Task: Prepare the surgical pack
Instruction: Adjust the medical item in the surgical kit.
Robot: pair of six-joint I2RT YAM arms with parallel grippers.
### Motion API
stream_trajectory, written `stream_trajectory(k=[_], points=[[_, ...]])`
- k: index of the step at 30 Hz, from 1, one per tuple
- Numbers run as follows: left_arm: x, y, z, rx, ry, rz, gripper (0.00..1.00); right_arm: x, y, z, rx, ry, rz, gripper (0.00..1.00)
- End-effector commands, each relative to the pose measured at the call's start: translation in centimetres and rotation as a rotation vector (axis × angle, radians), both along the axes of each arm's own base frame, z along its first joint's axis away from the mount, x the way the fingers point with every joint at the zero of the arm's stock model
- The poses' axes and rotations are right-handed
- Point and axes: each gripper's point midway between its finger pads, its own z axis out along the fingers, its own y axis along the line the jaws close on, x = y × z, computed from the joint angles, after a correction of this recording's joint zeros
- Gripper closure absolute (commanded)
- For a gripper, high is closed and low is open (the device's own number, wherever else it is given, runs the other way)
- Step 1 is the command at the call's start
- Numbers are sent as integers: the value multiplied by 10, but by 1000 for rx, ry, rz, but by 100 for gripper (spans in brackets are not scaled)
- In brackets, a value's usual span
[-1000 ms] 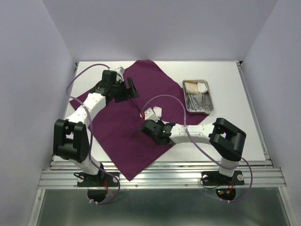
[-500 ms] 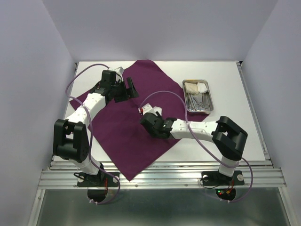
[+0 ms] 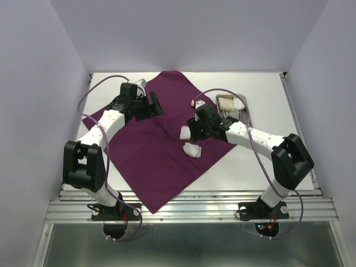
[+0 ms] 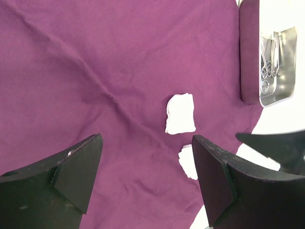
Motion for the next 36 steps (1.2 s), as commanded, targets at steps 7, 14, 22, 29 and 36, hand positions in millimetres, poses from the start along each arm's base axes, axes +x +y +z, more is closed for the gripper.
stream_trajectory(k=[7,14,22,29,36], points=[[-4,1,19,-23,-62,-15,13,-19,16,-18,208,218,205,28],[-4,1,20,-19,-65,-15,13,-19,15,-36,249,276,214,30],[-4,0,18,-23,-62,-23,13,-32,15,-57,283,365,246,26],[-3,0,17,-19,-60,-24,13,-39,16,-67,317,409,250,26],[-4,0,12,-17,-52,-24,13,-47,22,-66,368,444,279,29]])
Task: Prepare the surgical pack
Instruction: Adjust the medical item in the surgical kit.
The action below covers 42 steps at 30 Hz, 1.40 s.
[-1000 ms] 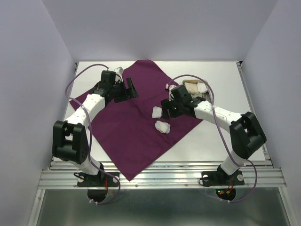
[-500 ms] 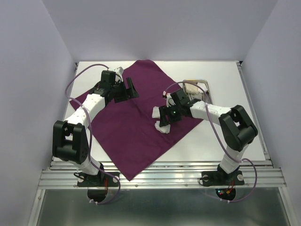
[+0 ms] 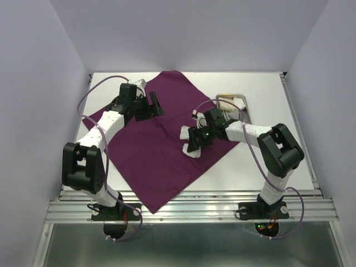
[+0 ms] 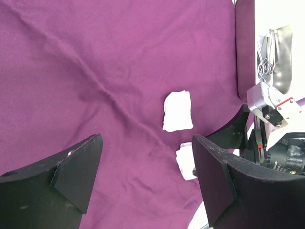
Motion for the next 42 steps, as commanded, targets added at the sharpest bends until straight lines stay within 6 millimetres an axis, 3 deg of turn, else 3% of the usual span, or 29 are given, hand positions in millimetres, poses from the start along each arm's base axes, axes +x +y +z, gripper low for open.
stream_trajectory(k=[1,9,16,22,28,34,42], points=[[0,1,9,-8,-46,-15,13,-7,6,-6,46,36,25,31],[0,1,10,-9,-47,-15,13,-7,2,-11,42,50,5,43],[0,1,9,-8,-45,-13,13,0,-5,-7,39,36,-26,73],[0,2,10,-3,-45,-9,13,7,-11,12,30,-20,-92,88],[2,3,8,3,-42,-5,14,18,-26,33,1,-75,-247,94],[5,2,5,6,-34,-6,14,32,-51,36,-64,-116,-468,99],[5,2,4,8,-33,-6,14,41,-71,34,-11,-58,-822,90]])
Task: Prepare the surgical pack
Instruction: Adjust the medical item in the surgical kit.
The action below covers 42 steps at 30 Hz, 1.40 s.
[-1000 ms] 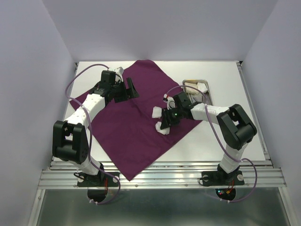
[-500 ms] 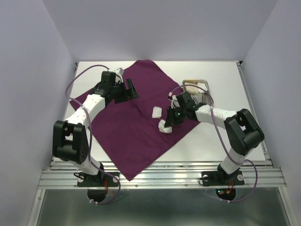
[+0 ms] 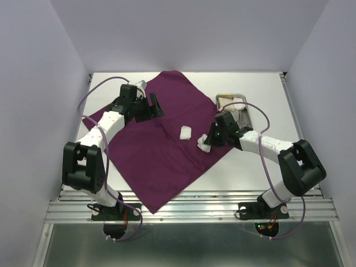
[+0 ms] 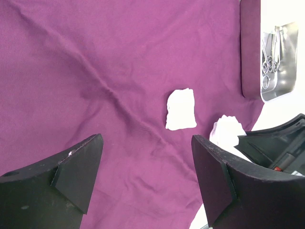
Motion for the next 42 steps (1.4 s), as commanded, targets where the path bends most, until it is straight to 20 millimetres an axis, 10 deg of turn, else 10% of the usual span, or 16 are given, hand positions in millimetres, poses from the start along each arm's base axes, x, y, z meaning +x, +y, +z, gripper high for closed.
stream_trajectory(k=[1,8,14,42], points=[[8,2,11,1,-47,-5,14,15,-9,7,102,-32,-249,89],[8,0,12,-5,-46,-8,14,13,-6,-10,154,18,-317,84],[9,-1,13,-6,-49,-11,14,8,-8,-13,145,33,-312,50],[8,-3,9,-10,-42,-16,14,-11,-26,-45,-124,102,-82,35]])
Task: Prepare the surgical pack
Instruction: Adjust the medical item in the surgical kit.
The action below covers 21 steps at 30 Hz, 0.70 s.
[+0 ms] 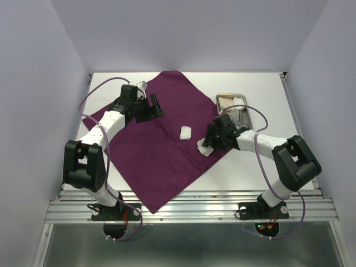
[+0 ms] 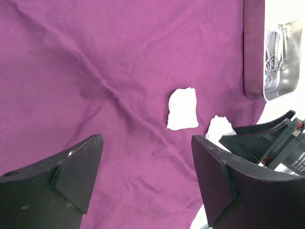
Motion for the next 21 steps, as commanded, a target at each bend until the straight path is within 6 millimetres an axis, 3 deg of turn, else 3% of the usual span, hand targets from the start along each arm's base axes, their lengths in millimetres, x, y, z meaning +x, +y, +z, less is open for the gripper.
stream_trajectory(k=[1,7,12,16,21], points=[[7,-2,15,-11,-57,-13,14,-12,4,-11,10,57,64,36],[6,-2,14,-11,-56,-12,14,-13,15,-5,85,46,76,42],[6,-2,14,-10,-53,-12,14,-12,21,-1,120,38,82,54],[6,-2,14,-9,-55,-13,14,-13,26,3,145,39,95,64],[5,-1,12,-6,-52,-13,14,-11,25,9,146,18,91,84]])
